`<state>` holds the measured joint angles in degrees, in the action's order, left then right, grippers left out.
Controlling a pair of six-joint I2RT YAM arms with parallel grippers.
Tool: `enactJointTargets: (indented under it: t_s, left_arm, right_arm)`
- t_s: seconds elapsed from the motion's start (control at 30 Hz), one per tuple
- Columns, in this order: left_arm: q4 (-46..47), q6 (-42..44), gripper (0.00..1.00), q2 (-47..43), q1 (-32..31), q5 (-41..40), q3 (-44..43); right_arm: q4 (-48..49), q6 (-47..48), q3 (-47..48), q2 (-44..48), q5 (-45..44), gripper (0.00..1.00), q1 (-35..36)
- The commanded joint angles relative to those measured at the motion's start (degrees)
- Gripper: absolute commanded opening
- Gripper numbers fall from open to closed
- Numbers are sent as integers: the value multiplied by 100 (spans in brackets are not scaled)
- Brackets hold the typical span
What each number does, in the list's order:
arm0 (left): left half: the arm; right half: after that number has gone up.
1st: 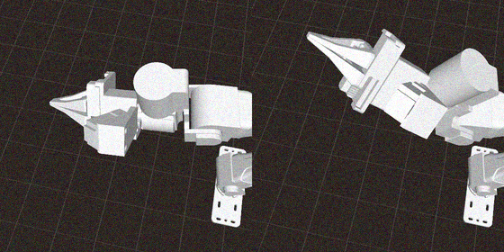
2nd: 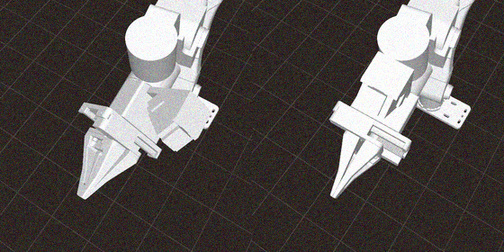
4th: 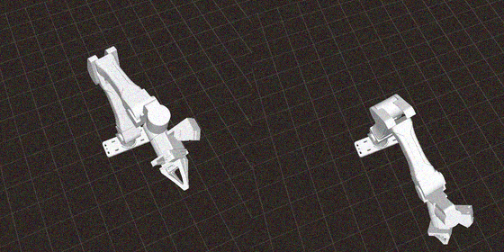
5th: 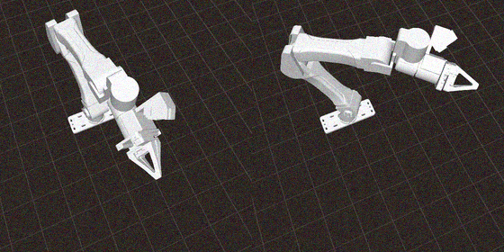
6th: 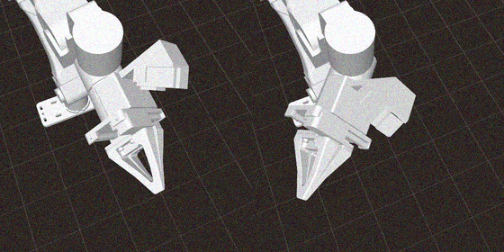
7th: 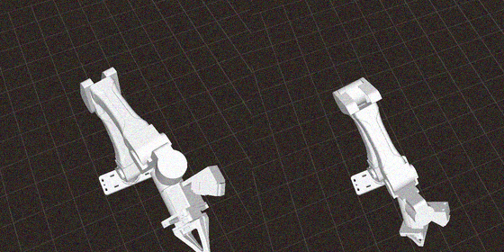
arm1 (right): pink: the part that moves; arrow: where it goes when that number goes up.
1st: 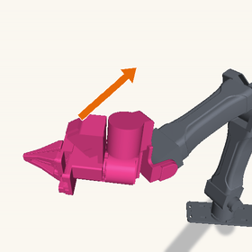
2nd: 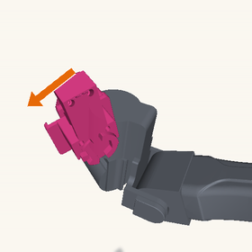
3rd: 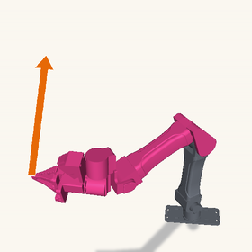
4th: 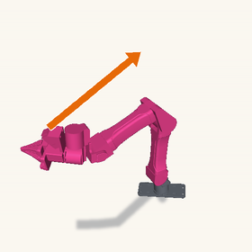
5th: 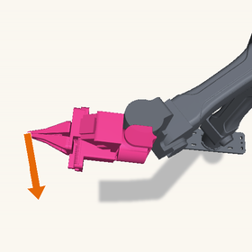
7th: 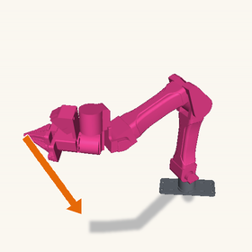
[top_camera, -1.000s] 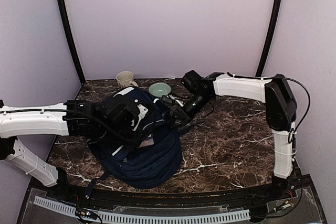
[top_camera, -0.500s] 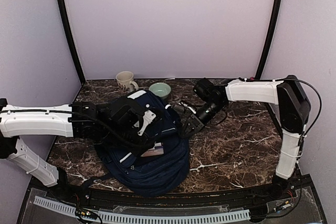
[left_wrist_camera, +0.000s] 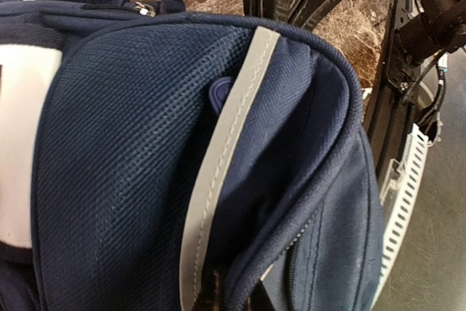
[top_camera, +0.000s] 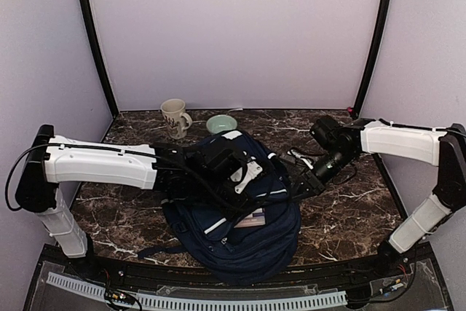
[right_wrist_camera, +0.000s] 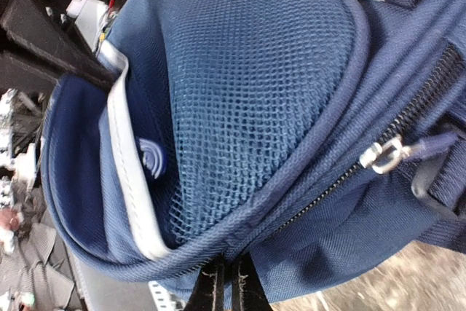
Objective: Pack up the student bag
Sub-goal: Move the student bag to the center of the board, then set the student bag in the upper front pocket.
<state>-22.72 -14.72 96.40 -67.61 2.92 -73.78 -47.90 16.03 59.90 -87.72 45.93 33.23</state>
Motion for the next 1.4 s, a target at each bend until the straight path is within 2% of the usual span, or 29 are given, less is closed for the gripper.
enactJointTargets:
  t_s: [0.0, 0.2, 0.4, 0.53, 0.57, 0.67, 0.77, 0.87, 0.93, 1.13, 1.27, 1.37]
  left_arm:
    - [641, 607, 0, 696, 121, -800, -824]
    - [953, 1071, 0, 1287, 214, -1237, -1465]
    - [1310, 1485, 0, 1469, 369, -921, -1726]
    - [1150, 1564, 0, 1520, 381, -898, -1865]
    - [1072, 1546, 5, 1483, 381, -853, -1878]
    - [881, 1509, 34, 1210, 381, -511, -1779]
    - [836, 1465, 46, 697, 351, -200, -1421]
    - [832, 1507, 54, 27, 243, -100, -803]
    - [704, 1567, 57, -389, 179, -135, -476]
    - [215, 1931, 58, -1426, 14, -719, 678]
    - [-19, 2330, 60, -1683, -187, -944, 1223]
    - [-113, 2659, 61, -1536, -500, -1311, 1371]
  right_arm:
    - [328, -4, -304, 695, 359, 0, -322]
    - [625, -173, -558, 786, 140, 0, -568]
    - [632, -83, -593, 678, 125, 0, -570]
    - [546, -51, -425, 750, -390, 0, -642]
    - [503, -56, -321, 793, -601, 1, -706]
    - [456, -53, -92, 1035, -980, 17, -977]
    - [333, 146, -24, 1331, -1244, 29, -1064]
    - [253, 312, -66, 1613, -1433, 35, -1065]
    - [238, 418, -112, 1801, -1480, 35, -1065]
    - [99, 781, -218, 2261, -1337, 36, -1057]
    - [5, 1030, -328, 2352, -783, 36, -1011]
    - [40, 1096, -456, 2352, -545, 36, -830]
